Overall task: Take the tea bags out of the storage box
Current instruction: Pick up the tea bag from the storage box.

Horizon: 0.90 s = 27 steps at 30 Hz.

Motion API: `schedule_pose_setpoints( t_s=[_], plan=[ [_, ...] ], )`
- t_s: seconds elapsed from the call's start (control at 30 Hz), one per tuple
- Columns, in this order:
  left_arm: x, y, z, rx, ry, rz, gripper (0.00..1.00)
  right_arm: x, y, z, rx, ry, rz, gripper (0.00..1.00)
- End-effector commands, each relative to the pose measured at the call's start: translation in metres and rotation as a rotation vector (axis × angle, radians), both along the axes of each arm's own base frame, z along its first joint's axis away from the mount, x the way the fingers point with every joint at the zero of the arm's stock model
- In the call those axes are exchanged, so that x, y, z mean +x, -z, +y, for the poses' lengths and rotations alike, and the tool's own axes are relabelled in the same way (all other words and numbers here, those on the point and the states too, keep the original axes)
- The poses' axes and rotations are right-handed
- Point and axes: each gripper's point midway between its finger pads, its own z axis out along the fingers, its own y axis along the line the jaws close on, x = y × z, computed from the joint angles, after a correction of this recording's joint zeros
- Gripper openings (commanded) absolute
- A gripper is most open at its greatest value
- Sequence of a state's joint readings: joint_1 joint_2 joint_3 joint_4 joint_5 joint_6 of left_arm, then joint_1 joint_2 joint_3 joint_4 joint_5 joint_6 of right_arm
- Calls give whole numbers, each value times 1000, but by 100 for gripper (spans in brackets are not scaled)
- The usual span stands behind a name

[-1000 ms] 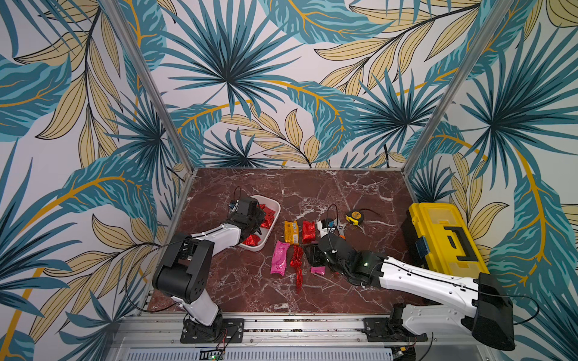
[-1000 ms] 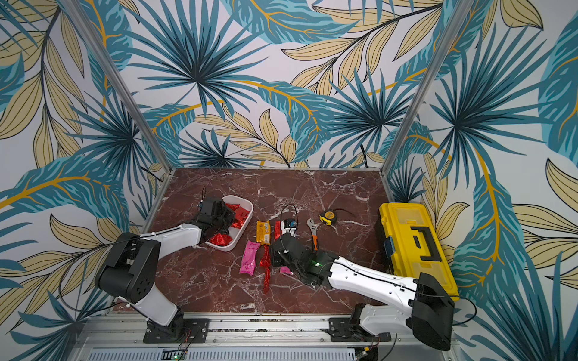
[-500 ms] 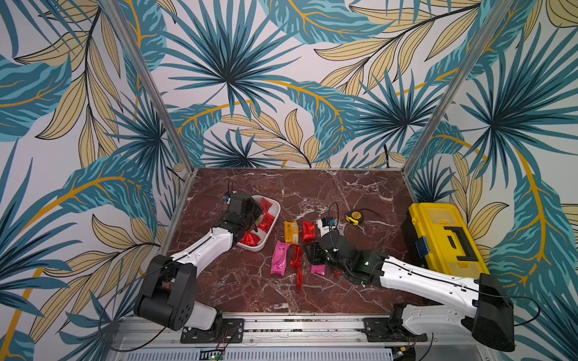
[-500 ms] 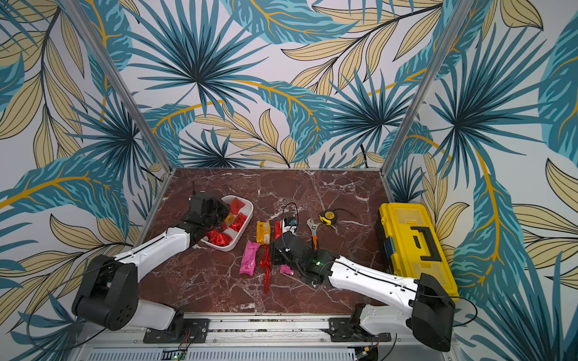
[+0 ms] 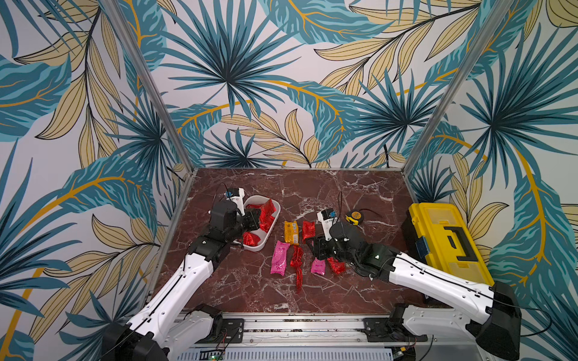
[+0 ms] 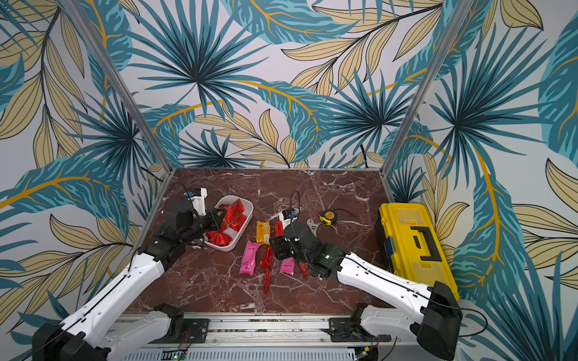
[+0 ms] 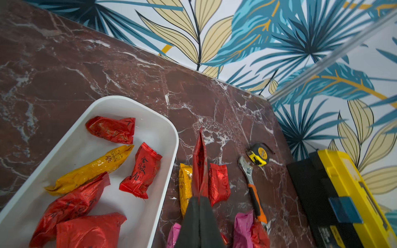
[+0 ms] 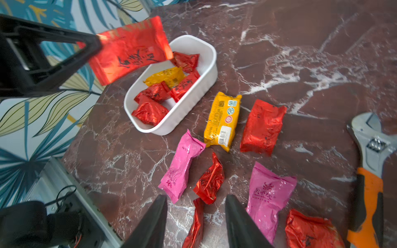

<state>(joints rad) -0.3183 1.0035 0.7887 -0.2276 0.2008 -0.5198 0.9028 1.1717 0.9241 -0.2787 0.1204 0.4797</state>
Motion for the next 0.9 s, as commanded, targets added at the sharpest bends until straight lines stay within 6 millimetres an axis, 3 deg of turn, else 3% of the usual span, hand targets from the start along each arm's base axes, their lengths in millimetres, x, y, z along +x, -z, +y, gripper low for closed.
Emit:
schedule_pose_setpoints(
  t_s=[0.0,0.17,0.27,0.5,0.73,0.87],
  plan=[
    [-31,10,-13,147,225,-54,0,-17,-10,10,-103,-219,-58,50],
    [-69,-2,-38,224,525,-210,0,-30,-25,19,-160,-404,-156,60],
    [-104,-2,-56,216,756,-290,0,-39,-29,24,-168,-499,-189,66],
    [-149,7,-64,207,995,-326,0,-49,-31,32,-170,-604,-220,66],
    [-158,-3,-71,159,1079,-384,0,-65,-25,65,-70,-777,-169,66],
    [-161,-6,-72,155,1102,-389,0,-65,-14,75,-62,-810,-110,59]
  ],
)
